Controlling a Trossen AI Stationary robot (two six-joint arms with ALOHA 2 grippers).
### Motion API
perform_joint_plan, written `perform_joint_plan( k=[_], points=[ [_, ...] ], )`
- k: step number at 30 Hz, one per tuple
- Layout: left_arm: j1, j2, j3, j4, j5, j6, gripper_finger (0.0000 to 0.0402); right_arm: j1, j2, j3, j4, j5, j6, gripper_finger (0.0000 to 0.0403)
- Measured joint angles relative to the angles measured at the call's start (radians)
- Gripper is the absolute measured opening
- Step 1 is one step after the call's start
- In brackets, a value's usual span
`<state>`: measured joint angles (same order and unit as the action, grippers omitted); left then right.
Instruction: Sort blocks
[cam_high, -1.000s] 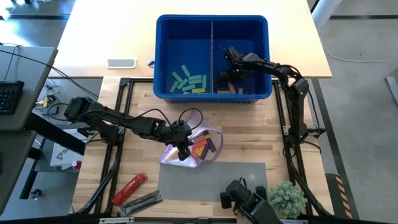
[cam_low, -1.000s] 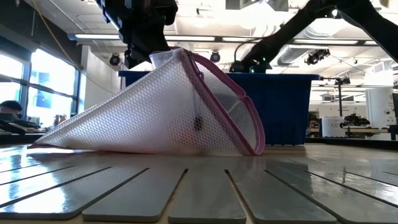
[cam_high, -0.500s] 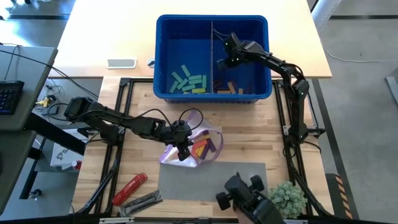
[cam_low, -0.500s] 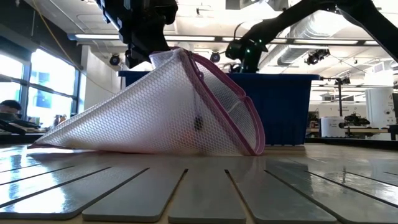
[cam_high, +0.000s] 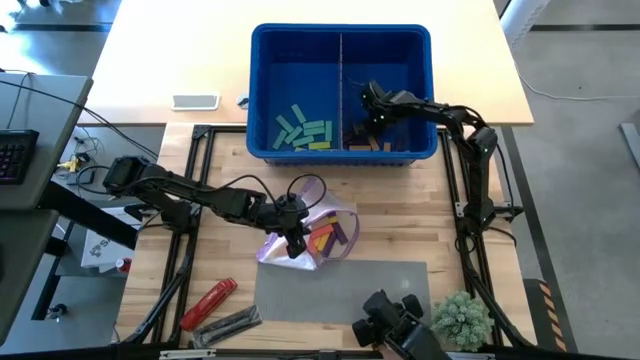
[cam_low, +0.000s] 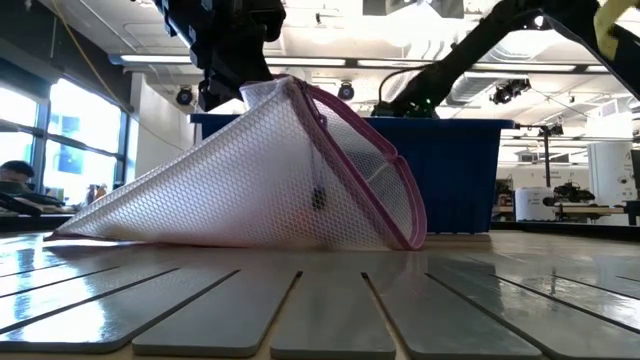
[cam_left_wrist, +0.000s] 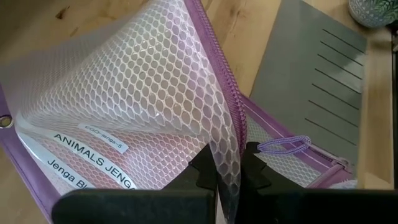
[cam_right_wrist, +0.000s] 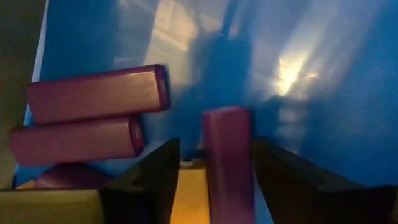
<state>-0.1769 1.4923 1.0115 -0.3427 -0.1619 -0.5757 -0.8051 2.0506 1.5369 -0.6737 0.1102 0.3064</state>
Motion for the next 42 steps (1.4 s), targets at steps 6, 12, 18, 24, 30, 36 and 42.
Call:
perform_joint_plan(
  k=[6, 12, 18, 24, 30, 36, 42],
  points=[
    [0.0, 0.0, 0.0, 0.0, 0.003, -0.008, 0.0, -0.009, 0.023, -0.044, 0.052, 0.012, -0.017, 0.0187],
    [0.0, 0.0, 0.0, 0.0, 0.019, -0.05, 0.0, -0.011, 0.032, -0.043, 0.063, 0.044, -0.033, 0.0178],
    [0.0, 0.0, 0.0, 0.0, 0.019, -0.06, 0.0, -0.02, 0.033, -0.044, 0.063, 0.054, -0.102, 0.0119],
    [0.0, 0.0, 0.0, -0.002, 0.017, -0.059, 0.0, -0.02, 0.002, -0.049, 0.062, 0.051, -0.161, 0.0038],
    [-0.001, 0.0, 0.0, -0.003, -0.013, -0.032, 0.0, -0.012, -0.144, -0.048, 0.078, 0.053, -0.237, 0.0038],
    [-0.001, 0.0, 0.0, -0.003, -0.032, -0.002, 0.0, -0.01, -0.334, -0.048, 0.085, -0.006, -0.236, 0.0038],
    [-0.001, 0.0, 0.0, -0.001, -0.035, 0.004, 0.0, 0.033, -0.515, -0.047, 0.088, -0.094, -0.244, 0.0038]
  ],
)
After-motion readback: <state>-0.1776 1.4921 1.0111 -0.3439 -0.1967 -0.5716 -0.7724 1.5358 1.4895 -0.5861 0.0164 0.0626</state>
